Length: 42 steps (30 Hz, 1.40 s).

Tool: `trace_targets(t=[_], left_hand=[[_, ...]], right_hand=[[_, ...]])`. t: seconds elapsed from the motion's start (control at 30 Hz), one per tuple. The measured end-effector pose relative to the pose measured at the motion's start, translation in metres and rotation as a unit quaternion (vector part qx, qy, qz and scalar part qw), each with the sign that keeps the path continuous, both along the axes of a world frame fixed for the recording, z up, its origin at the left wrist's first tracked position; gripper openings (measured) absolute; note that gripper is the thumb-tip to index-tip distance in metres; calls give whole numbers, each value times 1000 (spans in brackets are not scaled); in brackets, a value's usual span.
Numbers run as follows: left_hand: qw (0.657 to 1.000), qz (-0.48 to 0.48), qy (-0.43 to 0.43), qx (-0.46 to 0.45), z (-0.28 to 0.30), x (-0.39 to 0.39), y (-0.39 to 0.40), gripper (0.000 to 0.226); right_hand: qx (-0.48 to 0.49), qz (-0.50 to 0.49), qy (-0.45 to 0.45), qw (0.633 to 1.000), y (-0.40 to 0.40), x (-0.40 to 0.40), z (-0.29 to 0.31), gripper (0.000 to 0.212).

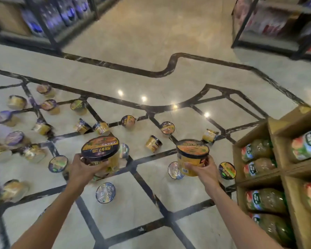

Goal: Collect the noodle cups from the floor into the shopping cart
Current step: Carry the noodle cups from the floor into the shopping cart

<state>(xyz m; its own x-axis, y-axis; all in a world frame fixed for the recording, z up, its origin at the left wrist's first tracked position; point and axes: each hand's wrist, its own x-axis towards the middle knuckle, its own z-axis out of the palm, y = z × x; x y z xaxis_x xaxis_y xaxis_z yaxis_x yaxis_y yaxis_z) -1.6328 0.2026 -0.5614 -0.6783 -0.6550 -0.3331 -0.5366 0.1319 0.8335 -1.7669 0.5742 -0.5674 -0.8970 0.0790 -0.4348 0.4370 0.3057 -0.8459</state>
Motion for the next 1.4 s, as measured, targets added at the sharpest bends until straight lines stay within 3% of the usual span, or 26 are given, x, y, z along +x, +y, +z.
trace_targets(t=[0.23,0.3,0.4,0.5,0.6,0.7,0.8,0.87,0.93,1.0,1.13,1.3,1.4], left_hand=[[983,149,103,-21,259,135,-59,94],[973,191,126,-40,309,186,-69,85],[950,253,161,-87,364,271,-71,68],[913,334,204,-115,403,361,-57,52],[879,410,198,-139,424,464,-48,45],[840,480,204,-148,441,582,-29,53],[790,551,207,-169,459,688,-3,25],[760,590,201,-185,466,763,16,28],[728,626,198,-197,471,832,40,50],[692,664,190,-211,477,896,67,39],[604,743,172,-230,488,996,124,19],[494,818,175,-236,490,1100,186,32],[448,844,191,-226,482,1156,214,44]], right_hand=[[-43,213,38,975,-133,27,245,108],[-61,276,53,958,-174,49,292,116],[-101,363,65,924,-233,100,348,95],[-133,445,68,883,-285,167,380,94],[-147,526,60,836,-327,250,400,82],[-158,604,56,779,-368,345,419,65],[-181,670,59,717,-404,453,439,50],[-201,717,52,666,-423,533,450,43],[-212,746,37,630,-438,613,458,59],[-218,771,20,598,-447,693,466,74],[-215,839,-8,499,-451,842,476,77],[-200,908,-26,368,-449,1008,483,73],[-191,936,-38,293,-452,1104,479,76]])
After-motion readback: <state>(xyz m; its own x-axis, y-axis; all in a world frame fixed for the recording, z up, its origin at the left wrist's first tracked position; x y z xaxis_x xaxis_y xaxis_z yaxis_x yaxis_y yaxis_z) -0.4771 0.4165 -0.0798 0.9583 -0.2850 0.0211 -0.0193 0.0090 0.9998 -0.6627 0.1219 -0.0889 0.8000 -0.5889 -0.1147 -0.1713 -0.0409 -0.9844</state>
